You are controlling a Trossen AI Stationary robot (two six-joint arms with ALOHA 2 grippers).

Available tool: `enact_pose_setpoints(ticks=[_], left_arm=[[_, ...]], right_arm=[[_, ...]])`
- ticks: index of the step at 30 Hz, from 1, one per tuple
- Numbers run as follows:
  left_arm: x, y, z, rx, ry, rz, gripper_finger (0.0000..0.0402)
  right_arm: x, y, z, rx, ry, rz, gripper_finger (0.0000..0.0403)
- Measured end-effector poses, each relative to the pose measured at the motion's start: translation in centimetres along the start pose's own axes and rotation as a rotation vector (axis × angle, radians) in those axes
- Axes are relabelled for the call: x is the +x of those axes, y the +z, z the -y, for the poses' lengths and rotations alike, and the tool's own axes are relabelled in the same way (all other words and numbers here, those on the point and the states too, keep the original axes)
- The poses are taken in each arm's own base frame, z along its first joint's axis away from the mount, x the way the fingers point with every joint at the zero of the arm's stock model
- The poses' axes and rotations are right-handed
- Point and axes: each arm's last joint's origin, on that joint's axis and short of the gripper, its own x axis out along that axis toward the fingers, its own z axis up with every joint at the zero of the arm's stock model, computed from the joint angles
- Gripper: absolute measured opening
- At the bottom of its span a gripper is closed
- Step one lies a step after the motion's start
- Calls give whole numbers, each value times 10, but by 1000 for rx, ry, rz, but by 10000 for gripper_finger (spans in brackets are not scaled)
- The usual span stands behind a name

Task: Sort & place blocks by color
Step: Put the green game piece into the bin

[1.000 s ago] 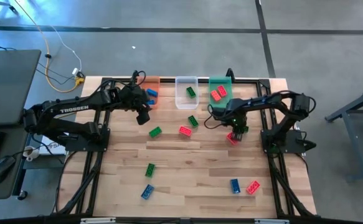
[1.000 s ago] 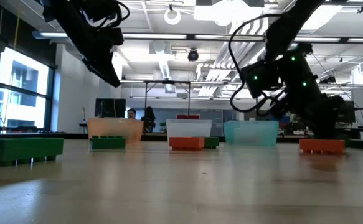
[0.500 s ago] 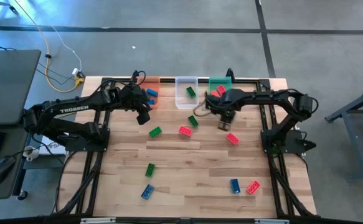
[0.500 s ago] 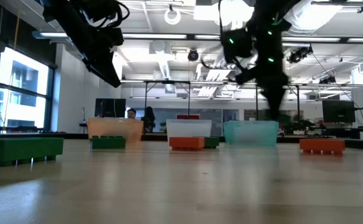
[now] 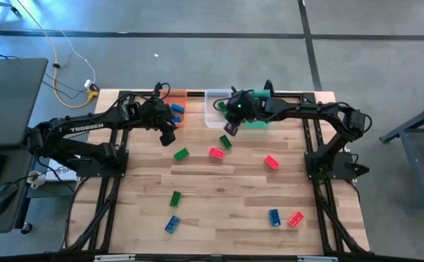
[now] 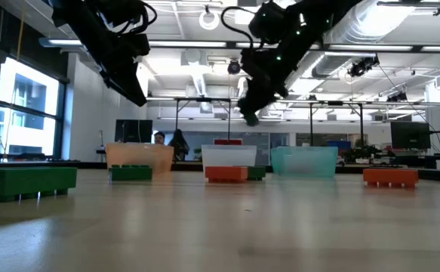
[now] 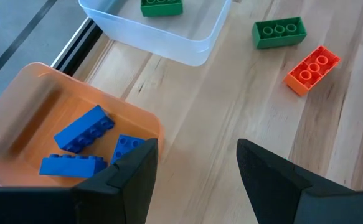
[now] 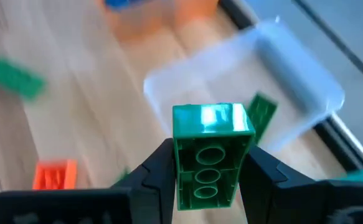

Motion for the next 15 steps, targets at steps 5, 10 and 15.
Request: enact_pose_setpoints(ticks=[5,10,15], left_arm=[[0,0,0,-3,0,1,207],[0,0,0,-7,1,0,207],[0,0,0,-8,1,0,207]], right_arm=[[0,18,5,61,-4,182,107],[10,28,6,97,-46,307,107],[30,22,4,106,-55,280,107]])
